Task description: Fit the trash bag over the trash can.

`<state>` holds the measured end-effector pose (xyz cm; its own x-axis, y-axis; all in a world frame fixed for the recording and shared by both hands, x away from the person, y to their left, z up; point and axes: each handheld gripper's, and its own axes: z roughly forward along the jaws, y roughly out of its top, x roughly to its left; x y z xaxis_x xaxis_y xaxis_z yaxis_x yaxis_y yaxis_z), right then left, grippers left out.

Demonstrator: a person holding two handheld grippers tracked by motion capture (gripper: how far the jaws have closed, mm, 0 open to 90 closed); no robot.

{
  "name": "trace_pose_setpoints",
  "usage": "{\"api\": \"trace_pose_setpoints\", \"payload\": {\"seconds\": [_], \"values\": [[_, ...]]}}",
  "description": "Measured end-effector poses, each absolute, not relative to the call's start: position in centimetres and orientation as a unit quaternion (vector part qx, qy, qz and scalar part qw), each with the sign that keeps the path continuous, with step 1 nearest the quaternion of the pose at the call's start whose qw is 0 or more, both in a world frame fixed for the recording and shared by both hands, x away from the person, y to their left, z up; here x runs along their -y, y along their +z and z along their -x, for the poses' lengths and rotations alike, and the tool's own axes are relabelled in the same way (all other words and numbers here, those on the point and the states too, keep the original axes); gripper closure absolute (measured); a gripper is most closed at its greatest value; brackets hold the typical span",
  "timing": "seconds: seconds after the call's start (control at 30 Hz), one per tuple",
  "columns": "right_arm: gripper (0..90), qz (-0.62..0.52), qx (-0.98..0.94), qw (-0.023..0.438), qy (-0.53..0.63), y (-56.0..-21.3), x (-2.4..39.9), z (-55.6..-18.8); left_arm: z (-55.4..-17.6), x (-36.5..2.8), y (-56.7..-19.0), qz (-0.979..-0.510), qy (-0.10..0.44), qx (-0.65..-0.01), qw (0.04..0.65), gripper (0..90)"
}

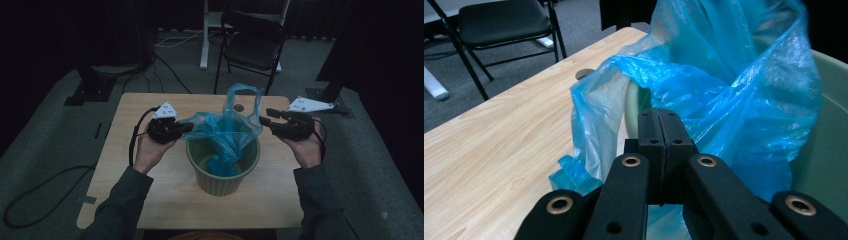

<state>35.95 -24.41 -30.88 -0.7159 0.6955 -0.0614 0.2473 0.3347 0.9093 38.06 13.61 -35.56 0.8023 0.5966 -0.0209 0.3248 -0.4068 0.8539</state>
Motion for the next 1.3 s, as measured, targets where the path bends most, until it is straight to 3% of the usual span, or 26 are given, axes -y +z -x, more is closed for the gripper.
{"api": "trace_pose_setpoints", "payload": {"seconds": [1.13, 1.2, 1.3], "values": [[53.2, -0.252, -0.85, 0.182, 0.425, -31.4, 15.4, -41.6, -38.1, -13.7, -35.7, -0.826, 0.145, -0.278, 0.469, 89.8], [56.9, -0.257, -0.854, 0.183, 0.414, -31.6, 15.2, -41.9, -38.0, -13.8, -35.7, -0.825, 0.145, -0.279, 0.47, 89.8], [77.8, -0.261, -0.859, 0.186, 0.399, -31.9, 15.2, -42.2, -38.0, -14.0, -35.8, -0.824, 0.145, -0.281, 0.47, 89.8]]}}
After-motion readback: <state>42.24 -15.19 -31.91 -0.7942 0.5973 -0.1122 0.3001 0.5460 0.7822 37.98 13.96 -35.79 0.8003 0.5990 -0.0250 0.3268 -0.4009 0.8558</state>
